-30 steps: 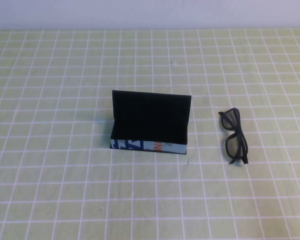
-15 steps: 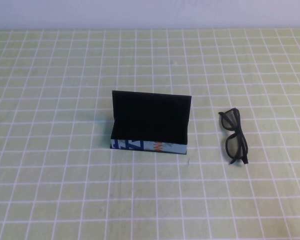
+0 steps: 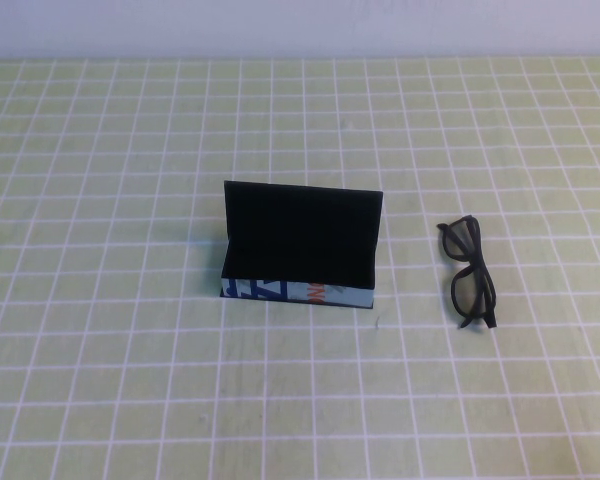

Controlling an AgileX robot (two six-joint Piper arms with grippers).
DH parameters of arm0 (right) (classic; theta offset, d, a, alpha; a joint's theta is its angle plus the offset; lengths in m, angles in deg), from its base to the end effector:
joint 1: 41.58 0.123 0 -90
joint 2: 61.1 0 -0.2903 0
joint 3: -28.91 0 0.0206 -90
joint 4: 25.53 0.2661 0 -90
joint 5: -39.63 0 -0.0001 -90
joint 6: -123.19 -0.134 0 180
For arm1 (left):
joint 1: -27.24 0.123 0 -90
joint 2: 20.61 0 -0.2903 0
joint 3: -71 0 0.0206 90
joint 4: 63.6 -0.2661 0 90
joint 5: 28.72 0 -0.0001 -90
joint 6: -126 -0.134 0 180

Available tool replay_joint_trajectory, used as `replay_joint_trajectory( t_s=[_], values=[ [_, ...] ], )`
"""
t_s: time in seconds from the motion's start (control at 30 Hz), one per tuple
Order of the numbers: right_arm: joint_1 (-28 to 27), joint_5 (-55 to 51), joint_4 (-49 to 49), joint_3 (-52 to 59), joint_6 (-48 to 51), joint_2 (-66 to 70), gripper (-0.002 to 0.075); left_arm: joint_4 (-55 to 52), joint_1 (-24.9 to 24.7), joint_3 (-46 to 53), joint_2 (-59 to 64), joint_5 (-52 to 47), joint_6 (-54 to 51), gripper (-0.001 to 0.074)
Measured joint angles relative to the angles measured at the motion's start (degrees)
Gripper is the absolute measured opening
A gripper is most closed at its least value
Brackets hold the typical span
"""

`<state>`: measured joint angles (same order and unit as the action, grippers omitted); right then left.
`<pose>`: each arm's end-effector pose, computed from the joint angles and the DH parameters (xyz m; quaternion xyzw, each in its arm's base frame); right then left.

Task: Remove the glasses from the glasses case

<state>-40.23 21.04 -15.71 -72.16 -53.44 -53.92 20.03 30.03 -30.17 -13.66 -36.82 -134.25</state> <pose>0.1054 0.0098 0.1644 0.0150 0.7901 0.0604 0.6098 0.1089 -0.0136 0.2059 0.0145 0.6864 -0.0515 0.7252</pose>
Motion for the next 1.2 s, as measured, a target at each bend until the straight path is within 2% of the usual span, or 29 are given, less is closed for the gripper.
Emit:
replay_joint_trajectory(
  t_s=[0.17, 0.27, 0.33, 0.5, 0.6, 0.7, 0.83, 0.93, 1.2],
  values=[
    [0.0, -0.12, 0.1, 0.0, 0.0, 0.0, -0.0017, -0.67, 0.0, 0.0, 0.0, 0.0, 0.0, -0.0004],
    [0.0, -0.12, 0.1, 0.0, 0.0, 0.0, -0.0017, -10.62, 0.0, 0.0, 0.0, -0.3, 4.35, -0.0004],
    [0.0, -0.12, 0.1, 0.0, 0.0, 0.0, -0.0017, -25.27, 0.0, 0.0, 0.0, -0.65, 17.74, -0.0004],
    [0.0, -0.12, 0.12, 0.0, 0.0, 0.0, -0.0017, -67.06, 0.0, 0.0, 0.0, -2.22, 61.54, -0.0004],
    [0.0, -0.12, 0.12, 0.0, 0.0, 0.0, -0.0017, -81.95, 0.0, 0.0, 0.0, -3.82, 76.85, -0.0004],
    [0.0, -0.12, 0.22, 0.0, 0.0, 0.0, -0.0017, -85.33, -1.2, 0.0, 0.0, -4.89, 80.26, -0.0004],
    [0.0, -0.12, 0.22, 0.0, 0.0, 0.0, -0.0017, -82.41, -2.97, 0.0, 0.0, -8.44, 76.86, -0.0004],
    [0.0, -0.12, 0.22, 0.0, 0.0, 0.0, -0.0017, -80.69, -3.07, 0.0, 0.0, -11.82, 74.66, -0.0004],
    [0.0, -0.12, 0.22, 0.0, 0.0, 0.0, -0.0017, -80.12, -3.1, -0.11, 0.0, -12.31, 75.1, -0.0004]
  ],
)
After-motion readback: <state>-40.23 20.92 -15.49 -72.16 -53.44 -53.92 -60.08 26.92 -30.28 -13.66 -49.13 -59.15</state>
